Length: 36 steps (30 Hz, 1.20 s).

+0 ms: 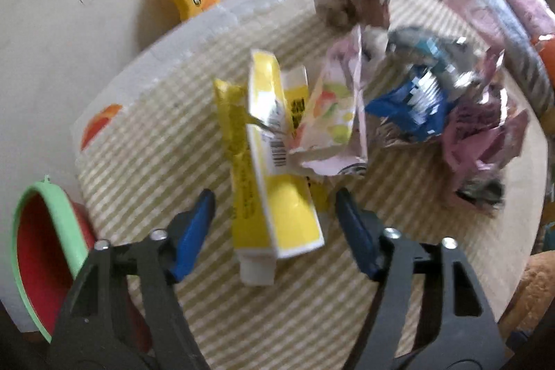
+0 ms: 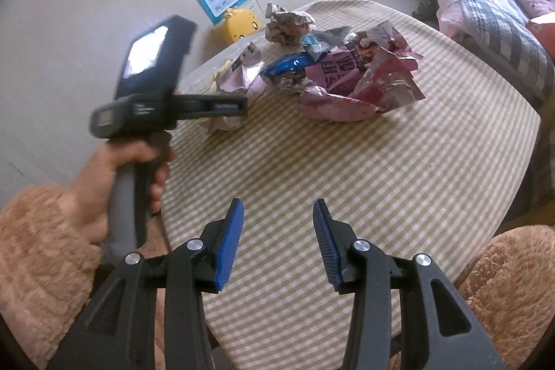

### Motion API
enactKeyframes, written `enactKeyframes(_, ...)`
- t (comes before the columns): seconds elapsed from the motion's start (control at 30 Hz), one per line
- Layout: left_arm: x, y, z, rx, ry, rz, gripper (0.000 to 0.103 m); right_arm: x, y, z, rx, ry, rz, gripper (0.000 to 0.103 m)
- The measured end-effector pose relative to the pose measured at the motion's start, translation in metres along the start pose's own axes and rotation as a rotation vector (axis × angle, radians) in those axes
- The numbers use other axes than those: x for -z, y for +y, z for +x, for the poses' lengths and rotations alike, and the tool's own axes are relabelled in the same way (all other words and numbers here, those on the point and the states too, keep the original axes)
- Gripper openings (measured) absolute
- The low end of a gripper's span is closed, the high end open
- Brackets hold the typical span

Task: Collect trash
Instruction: 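Grasp the yellow snack packet with the left tool while the right tool moves to the pink bag, then grasp the pink wrapper with the right tool while the left tool lifts the yellow packet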

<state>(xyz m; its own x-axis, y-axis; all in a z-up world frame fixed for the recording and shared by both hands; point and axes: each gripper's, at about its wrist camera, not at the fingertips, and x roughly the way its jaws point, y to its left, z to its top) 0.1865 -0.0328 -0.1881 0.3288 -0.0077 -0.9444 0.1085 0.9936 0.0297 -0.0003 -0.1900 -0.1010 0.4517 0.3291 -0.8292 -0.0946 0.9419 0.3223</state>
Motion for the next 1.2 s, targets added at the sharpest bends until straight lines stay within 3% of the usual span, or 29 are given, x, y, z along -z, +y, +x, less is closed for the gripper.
enactKeyframes(0.17,0.007,-0.002,-0.005,0.037,-0.01,-0.009,0.037,-0.001,-0.013,0.0,-0.01,-0.003,0.046,0.041)
enactKeyframes(0.3,0.02,-0.018,-0.022,0.049,-0.059,0.106,0.035,0.0,-0.021,0.002,-0.022,0.008,0.081,0.041)
enactKeyframes(0.4,0.037,-0.03,-0.036,0.107,-0.078,0.178,0.034,0.0,-0.023,-0.001,-0.015,-0.001,0.09,0.041)
enactKeyframes(0.63,0.079,-0.044,-0.053,0.251,-0.055,0.223,0.034,-0.002,-0.029,-0.006,0.001,-0.011,0.12,0.041)
enactKeyframes(0.87,0.128,-0.032,-0.061,0.275,0.012,0.139,0.034,-0.006,-0.048,-0.014,0.033,-0.041,0.17,0.042)
enactKeyframes(0.93,0.14,-0.021,-0.061,0.267,0.023,0.094,0.038,-0.01,-0.056,-0.012,0.045,-0.046,0.198,0.053)
enactKeyframes(1.1,0.142,-0.006,-0.062,0.25,0.01,0.029,0.043,-0.033,-0.075,-0.004,0.082,-0.079,0.257,0.055)
enactKeyframes(1.2,0.14,-0.002,-0.067,0.251,-0.016,0.008,0.048,-0.044,-0.091,0.011,0.099,-0.072,0.337,0.064)
